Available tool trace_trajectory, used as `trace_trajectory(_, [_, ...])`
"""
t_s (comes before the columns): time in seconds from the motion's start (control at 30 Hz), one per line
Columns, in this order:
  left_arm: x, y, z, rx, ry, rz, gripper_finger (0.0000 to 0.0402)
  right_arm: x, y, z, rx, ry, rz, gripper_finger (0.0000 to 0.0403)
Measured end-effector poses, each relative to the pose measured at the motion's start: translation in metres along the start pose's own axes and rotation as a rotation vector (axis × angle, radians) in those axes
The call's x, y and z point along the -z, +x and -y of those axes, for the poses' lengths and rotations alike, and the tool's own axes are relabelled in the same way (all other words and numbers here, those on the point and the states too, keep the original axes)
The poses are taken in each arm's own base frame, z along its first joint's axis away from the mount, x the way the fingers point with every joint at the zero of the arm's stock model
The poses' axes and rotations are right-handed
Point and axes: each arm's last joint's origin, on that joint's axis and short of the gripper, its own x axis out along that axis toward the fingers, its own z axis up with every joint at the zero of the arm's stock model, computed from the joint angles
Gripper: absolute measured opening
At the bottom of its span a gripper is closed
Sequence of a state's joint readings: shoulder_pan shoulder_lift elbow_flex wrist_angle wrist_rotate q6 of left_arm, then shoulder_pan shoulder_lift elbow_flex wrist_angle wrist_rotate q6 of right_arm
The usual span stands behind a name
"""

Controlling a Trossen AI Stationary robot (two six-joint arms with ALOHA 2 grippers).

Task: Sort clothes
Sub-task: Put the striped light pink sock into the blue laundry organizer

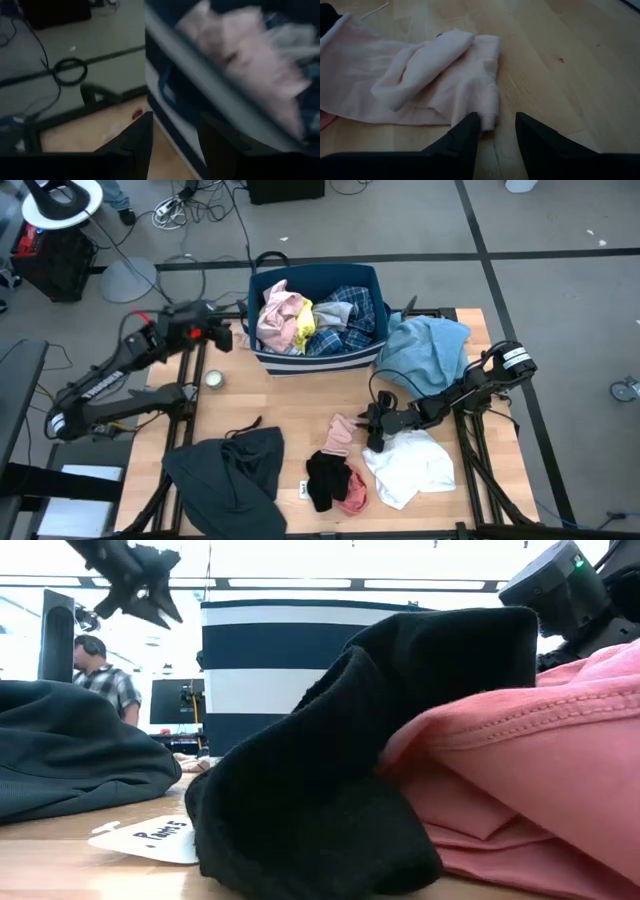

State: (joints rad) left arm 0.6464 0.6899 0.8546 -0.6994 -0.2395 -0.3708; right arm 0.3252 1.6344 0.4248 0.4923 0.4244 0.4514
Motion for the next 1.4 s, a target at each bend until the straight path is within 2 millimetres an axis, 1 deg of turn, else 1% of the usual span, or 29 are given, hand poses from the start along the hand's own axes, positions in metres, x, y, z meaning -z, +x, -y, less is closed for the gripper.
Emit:
trace_trajectory(0.17, [0.045, 0.033, -0.009, -0.008, -0.029, -0.061, 0.0157, 0.0, 0.0, 0.0, 0.0, 0.001, 0.0, 0.0132])
trace_trajectory(0.27, [0.067, 0.05, -0.012, -0.019, -0.045, -0.069, 0.0157, 0.0, 0.0, 0.0, 0.0, 0.002, 0.0, 0.0132])
trace_trajectory(0.4, [0.085, 0.065, -0.017, -0.055, -0.056, -0.014, 0.0157, 0.0, 0.0, 0.0, -0.001, 0.005, 0.003, 0.0132])
trace_trajectory(0.57, [0.107, 0.081, -0.022, -0.064, 0.079, -0.035, 0.0157, 0.0, 0.0, 0.0, -0.002, 0.005, 0.004, 0.0132])
trace_trajectory(0.67, [0.117, 0.089, -0.024, -0.073, 0.097, -0.057, 0.0157, -0.001, 0.0, 0.0, -0.002, 0.006, 0.005, 0.0132])
trace_trajectory(0.93, [0.121, 0.11, -0.02, -0.089, 0.11, -0.055, 0.0157, -0.001, 0.0, 0.001, 0.023, 0.003, 0.018, 0.0132])
trace_trajectory(1.13, [0.128, 0.128, -0.023, -0.137, 0.127, -0.11, 0.0157, -0.002, 0.001, 0.003, 0.032, 0.009, 0.019, 0.0132])
trace_trajectory(1.23, [0.131, 0.137, -0.027, -0.144, 0.091, -0.132, 0.0157, -0.002, 0.001, 0.003, 0.032, 0.01, 0.019, 0.0132])
trace_trajectory(1.4, [0.131, 0.15, -0.033, -0.15, 0.018, -0.12, 0.0157, -0.002, 0.001, 0.003, 0.031, 0.009, 0.019, 0.0132])
